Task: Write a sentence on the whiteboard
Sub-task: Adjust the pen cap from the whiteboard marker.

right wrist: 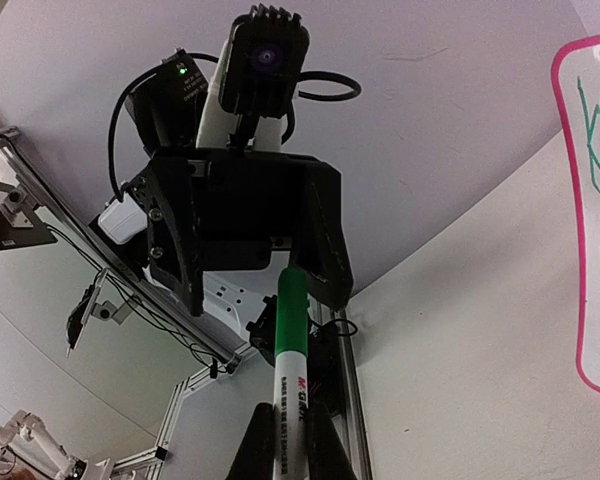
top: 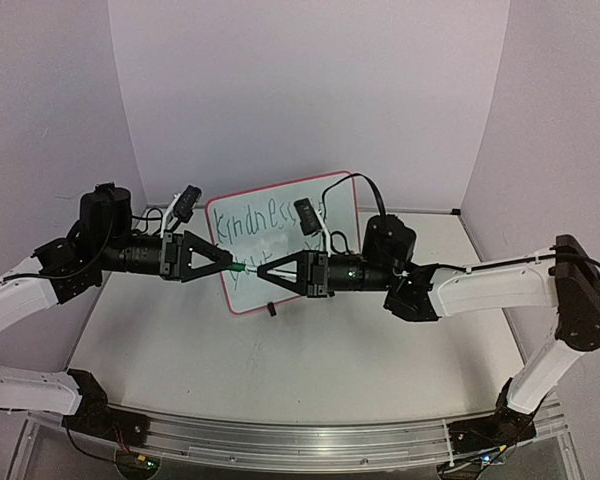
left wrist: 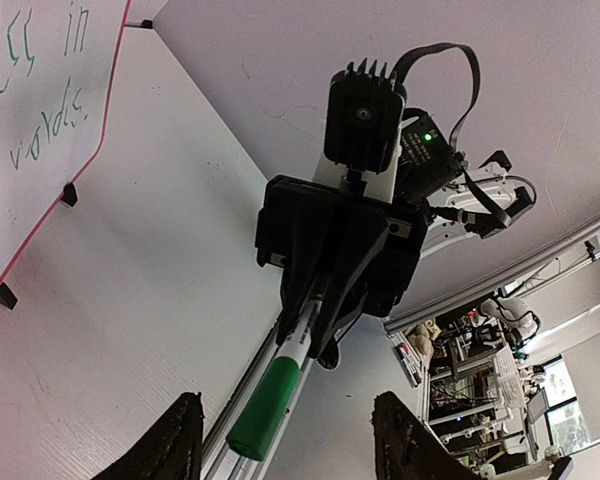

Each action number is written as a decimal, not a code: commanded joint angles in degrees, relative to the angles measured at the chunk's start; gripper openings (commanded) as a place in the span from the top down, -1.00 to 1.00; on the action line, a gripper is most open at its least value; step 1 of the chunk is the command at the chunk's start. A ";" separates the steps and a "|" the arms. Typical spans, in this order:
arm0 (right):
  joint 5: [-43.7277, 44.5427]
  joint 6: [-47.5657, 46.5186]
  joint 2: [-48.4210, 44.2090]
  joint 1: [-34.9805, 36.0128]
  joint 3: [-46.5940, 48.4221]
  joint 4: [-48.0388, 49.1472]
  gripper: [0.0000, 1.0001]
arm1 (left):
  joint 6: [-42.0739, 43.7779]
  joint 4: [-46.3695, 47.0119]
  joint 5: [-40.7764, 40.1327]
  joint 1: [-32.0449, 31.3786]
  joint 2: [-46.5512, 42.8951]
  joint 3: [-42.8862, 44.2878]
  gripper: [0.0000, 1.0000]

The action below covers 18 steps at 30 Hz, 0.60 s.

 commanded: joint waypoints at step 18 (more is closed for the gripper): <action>-3.41 3.84 2.55 -0.82 4.07 3.22 1.00 | -1.99 5.04 4.68 -0.06 -0.45 -0.90 0.63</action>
